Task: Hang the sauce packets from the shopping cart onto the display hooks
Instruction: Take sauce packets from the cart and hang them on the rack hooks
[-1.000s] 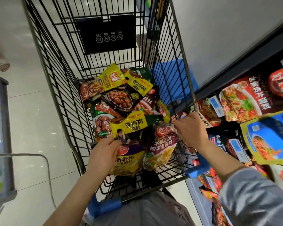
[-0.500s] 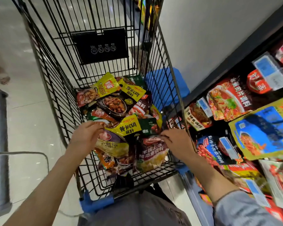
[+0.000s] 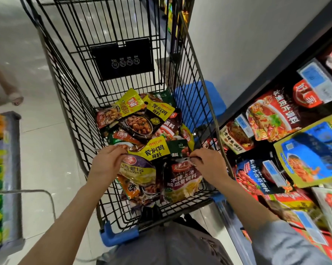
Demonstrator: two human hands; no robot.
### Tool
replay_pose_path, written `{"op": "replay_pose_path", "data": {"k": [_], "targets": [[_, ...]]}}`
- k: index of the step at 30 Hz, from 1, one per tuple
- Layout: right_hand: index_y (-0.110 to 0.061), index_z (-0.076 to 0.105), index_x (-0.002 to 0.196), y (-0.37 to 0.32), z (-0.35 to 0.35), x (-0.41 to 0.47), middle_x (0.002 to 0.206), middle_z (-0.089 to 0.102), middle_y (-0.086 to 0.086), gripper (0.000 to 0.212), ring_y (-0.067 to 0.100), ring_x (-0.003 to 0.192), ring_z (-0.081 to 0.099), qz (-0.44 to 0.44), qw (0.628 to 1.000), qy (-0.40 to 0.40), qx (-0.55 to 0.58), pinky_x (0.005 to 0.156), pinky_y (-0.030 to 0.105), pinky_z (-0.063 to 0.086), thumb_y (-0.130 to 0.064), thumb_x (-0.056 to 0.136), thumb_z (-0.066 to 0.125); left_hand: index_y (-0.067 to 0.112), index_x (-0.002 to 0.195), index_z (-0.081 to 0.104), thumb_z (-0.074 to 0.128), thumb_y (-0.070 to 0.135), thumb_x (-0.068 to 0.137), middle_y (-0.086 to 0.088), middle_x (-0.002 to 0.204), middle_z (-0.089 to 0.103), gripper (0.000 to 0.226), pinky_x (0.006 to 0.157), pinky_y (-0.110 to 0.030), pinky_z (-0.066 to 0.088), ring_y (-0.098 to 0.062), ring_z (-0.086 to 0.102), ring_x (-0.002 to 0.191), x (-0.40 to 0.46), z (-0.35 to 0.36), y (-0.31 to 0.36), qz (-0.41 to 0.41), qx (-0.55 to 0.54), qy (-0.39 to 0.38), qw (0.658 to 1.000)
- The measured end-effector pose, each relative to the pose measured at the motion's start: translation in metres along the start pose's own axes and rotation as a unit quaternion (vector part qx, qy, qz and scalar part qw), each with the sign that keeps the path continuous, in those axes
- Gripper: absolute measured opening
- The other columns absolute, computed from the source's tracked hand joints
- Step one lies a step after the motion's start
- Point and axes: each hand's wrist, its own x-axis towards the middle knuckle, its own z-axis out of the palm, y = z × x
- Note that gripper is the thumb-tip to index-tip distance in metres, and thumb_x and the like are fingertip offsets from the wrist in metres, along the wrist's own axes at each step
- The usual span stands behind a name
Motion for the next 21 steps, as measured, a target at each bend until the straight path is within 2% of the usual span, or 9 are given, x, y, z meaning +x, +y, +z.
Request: {"op": "replay_pose_path", "data": {"k": [5,8,10,12,14,17,18,21], "targets": [[-0.021,0.069,0.102,0.004,-0.012,-0.013,0.098,0.067,-0.007,0.016,0.012,0.092,0.06,0.017,0.999,-0.02,0.03,0.076,0.021,0.042,-0.024,0.093,0.056,0.005,0.085,0.071,0.059,0.012,0.076,-0.01,0.08,0.068,0.017,0.06,-0.033,0.053,-0.03,0.066,0.068,0.001,-0.004,0.008,0.06,0.014,0.001,0.998],[-0.018,0.071,0.1,0.001,-0.034,-0.02,0.093,0.07,-0.004,0.016,0.014,0.085,0.063,-0.023,0.999,0.025,0.017,0.077,0.025,0.046,-0.022,0.091,0.059,0.004,0.085,0.071,0.051,0.021,0.083,-0.008,0.075,0.066,0.026,0.056,-0.028,0.05,-0.027,0.065,0.064,0.005,-0.006,0.02,0.118,0.026,0.013,0.993],[-0.017,0.072,0.097,0.0,-0.052,-0.026,0.087,0.071,-0.003,0.013,0.016,0.079,0.065,-0.054,0.996,0.066,-0.002,0.076,0.03,0.049,-0.02,0.088,0.062,0.002,0.087,0.071,0.044,0.024,0.085,-0.009,0.073,0.064,0.035,0.055,-0.03,0.05,-0.029,0.064,0.064,0.011,-0.011,0.031,0.139,0.032,0.025,0.99],[-0.017,0.072,0.096,-0.001,-0.071,-0.033,0.087,0.072,-0.004,0.013,0.016,0.079,0.065,-0.048,0.994,0.099,0.004,0.075,0.03,0.048,-0.019,0.088,0.063,0.002,0.089,0.071,0.043,0.022,0.085,-0.01,0.074,0.064,0.035,0.056,-0.033,0.049,-0.03,0.063,0.065,0.018,-0.022,0.046,0.152,0.036,0.048,0.987],[-0.016,0.072,0.095,-0.005,-0.092,-0.039,0.088,0.071,-0.003,0.012,0.016,0.081,0.063,-0.029,0.991,0.131,0.02,0.074,0.027,0.045,-0.02,0.088,0.063,0.0,0.089,0.071,0.047,0.017,0.083,-0.012,0.076,0.065,0.03,0.057,-0.034,0.049,-0.031,0.063,0.067,0.026,-0.037,0.064,0.177,0.043,0.077,0.98],[-0.013,0.072,0.087,-0.009,-0.126,-0.042,0.085,0.071,0.0,0.014,0.017,0.079,0.062,-0.047,0.972,0.231,0.014,0.073,0.017,0.035,-0.023,0.085,0.062,0.001,0.092,0.071,0.059,0.011,0.08,-0.013,0.082,0.068,0.019,0.064,-0.038,0.051,-0.031,0.065,0.073,0.037,-0.058,0.093,0.208,0.046,0.113,0.971],[-0.014,0.071,0.085,-0.011,-0.14,-0.043,0.084,0.07,-0.001,0.017,0.015,0.08,0.061,-0.047,0.968,0.244,0.029,0.074,0.017,0.036,-0.026,0.084,0.059,0.001,0.093,0.071,0.063,0.01,0.079,-0.014,0.084,0.068,0.018,0.066,-0.039,0.052,-0.031,0.065,0.074,0.041,-0.065,0.102,0.217,0.045,0.125,0.967],[-0.018,0.07,0.085,-0.017,-0.18,-0.048,0.086,0.07,-0.002,0.023,0.018,0.083,0.063,-0.055,0.965,0.254,0.028,0.078,0.032,0.047,-0.034,0.083,0.054,0.001,0.093,0.071,0.071,0.003,0.076,-0.014,0.085,0.068,0.017,0.069,-0.041,0.051,-0.03,0.064,0.076,0.054,-0.086,0.131,0.252,0.049,0.157,0.954]]}}
